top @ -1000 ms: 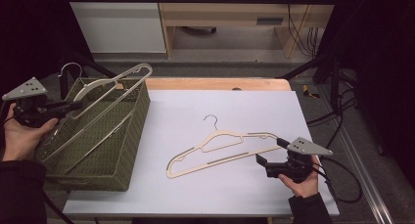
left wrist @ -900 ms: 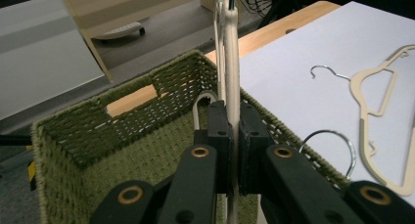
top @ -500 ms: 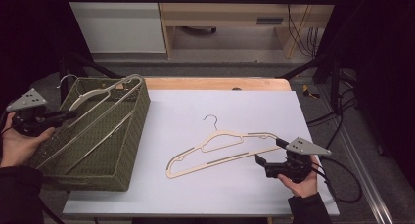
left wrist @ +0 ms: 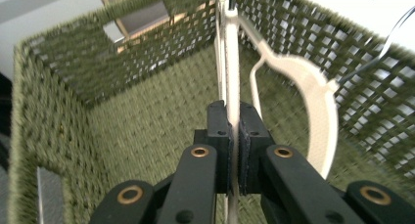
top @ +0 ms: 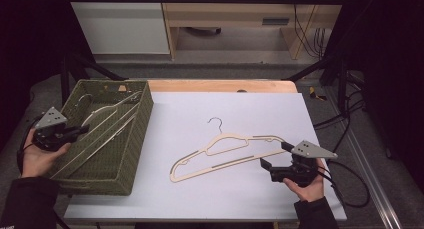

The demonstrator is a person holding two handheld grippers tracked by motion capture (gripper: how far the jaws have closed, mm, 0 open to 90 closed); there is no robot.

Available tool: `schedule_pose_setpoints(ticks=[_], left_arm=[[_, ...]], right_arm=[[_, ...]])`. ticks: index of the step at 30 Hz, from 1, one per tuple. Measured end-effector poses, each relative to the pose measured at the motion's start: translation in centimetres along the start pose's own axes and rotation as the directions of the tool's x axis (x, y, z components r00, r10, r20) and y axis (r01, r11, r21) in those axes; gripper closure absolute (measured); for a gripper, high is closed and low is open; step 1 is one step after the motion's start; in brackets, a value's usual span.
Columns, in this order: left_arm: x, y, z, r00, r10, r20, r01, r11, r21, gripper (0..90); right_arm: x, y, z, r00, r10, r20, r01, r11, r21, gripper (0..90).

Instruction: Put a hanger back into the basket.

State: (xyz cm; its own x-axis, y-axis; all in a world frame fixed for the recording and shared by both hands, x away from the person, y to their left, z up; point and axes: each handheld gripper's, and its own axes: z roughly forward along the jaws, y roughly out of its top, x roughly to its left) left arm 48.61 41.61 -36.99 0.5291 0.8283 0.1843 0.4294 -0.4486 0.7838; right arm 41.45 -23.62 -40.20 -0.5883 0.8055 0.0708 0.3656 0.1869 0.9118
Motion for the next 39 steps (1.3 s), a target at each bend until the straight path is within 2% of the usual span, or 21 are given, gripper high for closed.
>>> schedule_pose_setpoints(ticks=[4,6,7,10,14,17,20,23,30,31,35,39], left_arm=[[-0.2,-0.7,0.7,0.9999,0.012,-0.012,-0.012,0.9994,0.032,85.8],[-0.2,-1.1,1.0,1.0000,-0.006,-0.005,0.006,0.9994,0.034,85.7],[-0.2,-1.2,1.1,1.0000,-0.009,-0.001,0.009,0.9987,0.050,85.6],[-0.2,-1.5,1.5,0.9993,-0.027,0.024,0.025,0.9957,0.090,84.2],[-0.4,-1.3,1.5,0.9973,-0.041,0.061,0.035,0.9942,0.102,82.3],[-0.5,-1.0,1.4,0.9955,-0.045,0.084,0.037,0.9950,0.093,78.9],[-0.7,-0.6,1.1,0.9914,-0.068,0.112,0.061,0.9962,0.061,73.6],[-1.0,-0.2,0.8,0.9884,-0.056,0.141,0.049,0.9975,0.051,72.1],[-1.5,0.1,0.8,0.9863,-0.040,0.160,0.031,0.9977,0.060,69.9],[-1.7,0.2,0.9,0.9885,-0.033,0.147,0.024,0.9980,0.059,69.7],[-1.6,0.1,0.7,0.9881,-0.038,0.149,0.030,0.9982,0.051,70.1],[-1.6,0.3,-0.2,0.9889,-0.055,0.138,0.055,0.9985,0.002,64.1]], right_arm=[[0.0,0.0,0.0,1.0000,-0.003,0.000,0.003,1.000,-0.002,6.8],[0.0,0.0,0.0,1.0000,-0.002,0.000,0.002,1.000,0.000,6.9],[0.0,0.0,0.0,1.0000,-0.004,0.000,0.004,1.000,0.002,6.9],[0.0,0.0,0.1,1.0000,-0.005,-0.001,0.005,1.000,0.003,6.9],[0.0,0.0,0.1,1.0000,-0.004,-0.003,0.004,1.000,0.002,7.0],[0.1,0.0,0.1,1.0000,-0.004,-0.008,0.004,1.000,0.004,7.1],[0.1,0.0,0.2,1.0000,-0.003,-0.009,0.003,1.000,0.003,7.2],[0.2,0.0,0.1,1.0000,0.001,-0.010,-0.001,1.000,0.003,7.2],[0.2,0.0,0.1,0.9999,0.002,-0.012,-0.002,1.000,0.002,7.2],[0.2,0.0,0.1,0.9999,0.002,-0.012,-0.002,1.000,0.002,7.3],[0.2,0.0,0.1,0.9999,-0.004,-0.015,0.004,1.000,0.002,7.3],[0.2,0.1,0.1,0.9999,0.000,-0.011,0.000,1.000,-0.002,7.3]])
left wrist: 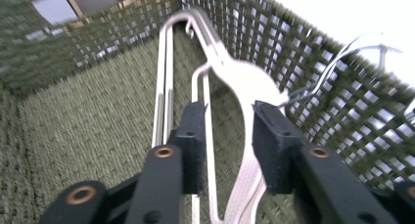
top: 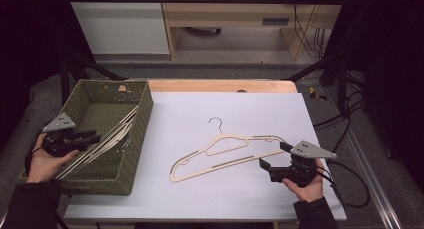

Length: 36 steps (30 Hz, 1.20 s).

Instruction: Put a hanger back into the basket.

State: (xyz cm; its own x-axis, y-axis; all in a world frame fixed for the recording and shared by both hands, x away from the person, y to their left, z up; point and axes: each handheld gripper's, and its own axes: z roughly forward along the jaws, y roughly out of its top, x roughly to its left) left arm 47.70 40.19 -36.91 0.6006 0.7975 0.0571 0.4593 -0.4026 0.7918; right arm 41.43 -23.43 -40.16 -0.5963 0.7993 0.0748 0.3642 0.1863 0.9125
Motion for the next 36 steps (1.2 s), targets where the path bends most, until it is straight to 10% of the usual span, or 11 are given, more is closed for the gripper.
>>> schedule_pose_setpoints(ticks=[6,10,22,36], left_arm=[[-1.7,1.3,-1.6,0.9996,-0.028,-0.004,0.027,0.9899,-0.139,42.2],[-3.4,3.0,-2.5,0.9981,-0.061,0.006,0.060,0.9695,-0.238,29.0],[-10.9,6.3,-1.1,0.9930,-0.004,0.118,0.046,0.9340,-0.354,12.1],[-17.8,6.2,4.2,0.9793,0.062,0.193,0.000,0.9514,-0.308,8.6]], right_arm=[[0.0,0.3,-0.2,1.0000,0.000,-0.001,0.000,1.000,-0.016,7.3],[0.2,0.5,-0.1,1.0000,-0.001,-0.003,0.001,1.000,-0.017,7.3],[0.5,1.2,1.3,0.9999,-0.002,0.010,0.002,1.000,-0.017,8.0],[0.5,2.1,2.3,0.9992,0.016,0.036,-0.016,1.000,0.000,8.9]])
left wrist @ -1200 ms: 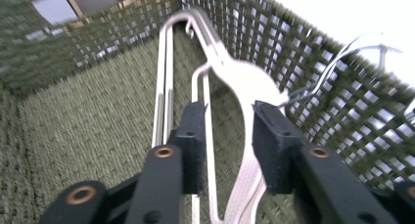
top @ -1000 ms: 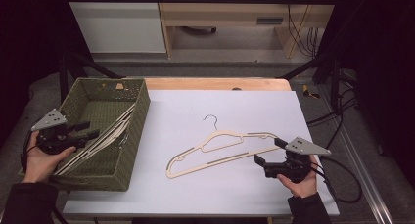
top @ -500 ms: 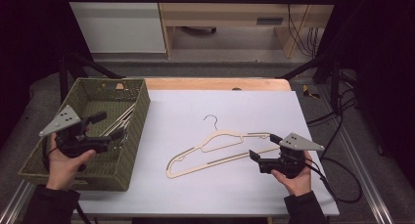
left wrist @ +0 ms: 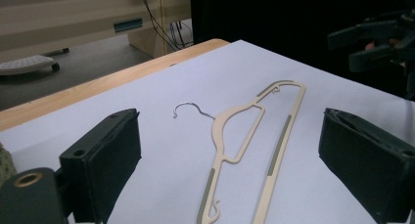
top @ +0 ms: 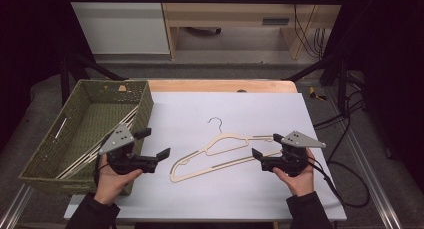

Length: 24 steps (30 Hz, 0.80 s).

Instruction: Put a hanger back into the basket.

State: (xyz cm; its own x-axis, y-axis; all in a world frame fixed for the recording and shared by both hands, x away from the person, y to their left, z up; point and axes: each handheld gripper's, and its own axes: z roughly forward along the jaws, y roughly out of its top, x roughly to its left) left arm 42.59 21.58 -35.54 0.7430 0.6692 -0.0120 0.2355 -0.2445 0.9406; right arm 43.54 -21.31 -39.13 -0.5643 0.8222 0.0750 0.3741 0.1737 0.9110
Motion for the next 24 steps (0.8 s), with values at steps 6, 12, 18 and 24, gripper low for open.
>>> schedule_pose_setpoints(ticks=[6,12,18,24], left_arm=[[-1.2,-1.7,2.1,0.9993,-0.001,0.038,-0.001,0.9992,0.039,9.0],[-1.8,-3.5,3.6,0.9981,-0.023,0.057,0.018,0.9965,0.082,9.2],[-2.0,-4.9,4.6,0.9973,-0.029,0.068,0.020,0.9920,0.125,9.3],[-1.9,-6.0,5.3,0.9962,-0.040,0.078,0.027,0.9869,0.159,9.5]], right_arm=[[0.3,0.7,1.5,1.0000,0.000,0.001,0.000,1.000,0.008,9.6],[0.6,1.2,3.5,1.0000,0.002,0.004,-0.003,0.999,0.041,12.1],[0.7,1.7,5.8,0.9996,0.024,0.012,-0.025,0.997,0.075,14.2],[1.1,2.2,7.8,0.9992,0.036,0.016,-0.037,0.996,0.081,15.4]])
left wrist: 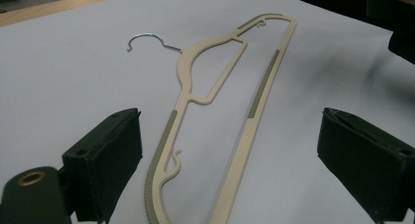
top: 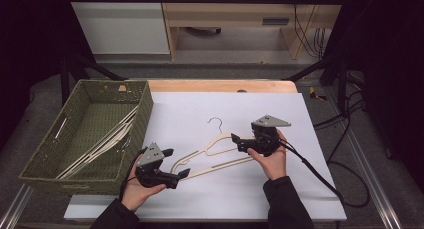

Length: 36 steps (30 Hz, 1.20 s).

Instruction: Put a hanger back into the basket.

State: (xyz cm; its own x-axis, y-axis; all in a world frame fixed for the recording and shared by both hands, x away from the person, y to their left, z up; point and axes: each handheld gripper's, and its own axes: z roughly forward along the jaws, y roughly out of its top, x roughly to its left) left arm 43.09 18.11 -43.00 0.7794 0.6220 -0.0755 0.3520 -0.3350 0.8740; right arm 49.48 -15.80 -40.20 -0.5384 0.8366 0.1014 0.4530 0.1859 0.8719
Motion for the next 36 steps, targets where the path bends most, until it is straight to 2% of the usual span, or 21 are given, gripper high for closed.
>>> schedule_pose_setpoints(ticks=[4,7,9,11,14,18,23,25,30,36], left_arm=[[0.1,-0.4,0.2,1.0000,-0.001,-0.001,0.001,1.0000,0.009,9.8],[0.2,-0.5,0.2,1.0000,0.000,0.000,0.000,1.0000,0.008,9.8],[0.1,-0.6,0.2,1.0000,-0.001,0.001,0.001,1.0000,0.007,9.9],[0.1,-0.7,0.2,1.0000,0.004,-0.003,-0.004,0.9999,0.011,10.0],[0.1,-0.8,0.2,1.0000,0.005,0.002,-0.005,0.9999,0.012,10.0],[0.1,-0.8,0.3,1.0000,0.004,0.006,-0.004,1.0000,0.006,10.3],[0.4,-0.8,0.2,1.0000,0.006,0.003,-0.006,1.0000,0.002,10.2],[0.4,-0.9,0.3,1.0000,0.008,0.005,-0.008,1.0000,0.005,9.9],[0.4,-0.9,0.4,0.9999,0.016,0.002,-0.016,0.9996,0.023,8.7],[0.4,-0.9,0.4,0.9999,0.015,0.000,-0.015,0.9996,0.025,8.5]], right_arm=[[0.3,0.4,1.6,1.0000,-0.001,0.000,0.001,1.000,0.012,17.3],[0.5,0.6,3.0,0.9993,-0.024,0.028,0.023,0.999,0.039,19.3],[0.6,0.6,3.8,0.9988,-0.040,0.027,0.039,0.998,0.050,20.8],[0.7,0.7,4.7,0.9993,-0.028,0.024,0.026,0.998,0.060,23.1],[1.0,0.9,6.0,0.9983,-0.042,0.040,0.039,0.996,0.077,23.3],[1.3,1.2,7.6,0.9981,-0.037,0.050,0.031,0.994,0.103,26.0],[0.9,1.2,9.7,0.9960,-0.058,0.067,0.048,0.988,0.144,30.3],[0.7,1.0,10.6,0.9969,-0.044,0.066,0.033,0.987,0.157,32.0],[0.4,0.5,12.2,0.9947,-0.061,0.083,0.044,0.979,0.201,36.2],[0.3,0.4,13.4,0.9956,-0.047,0.082,0.027,0.974,0.224,47.8]])
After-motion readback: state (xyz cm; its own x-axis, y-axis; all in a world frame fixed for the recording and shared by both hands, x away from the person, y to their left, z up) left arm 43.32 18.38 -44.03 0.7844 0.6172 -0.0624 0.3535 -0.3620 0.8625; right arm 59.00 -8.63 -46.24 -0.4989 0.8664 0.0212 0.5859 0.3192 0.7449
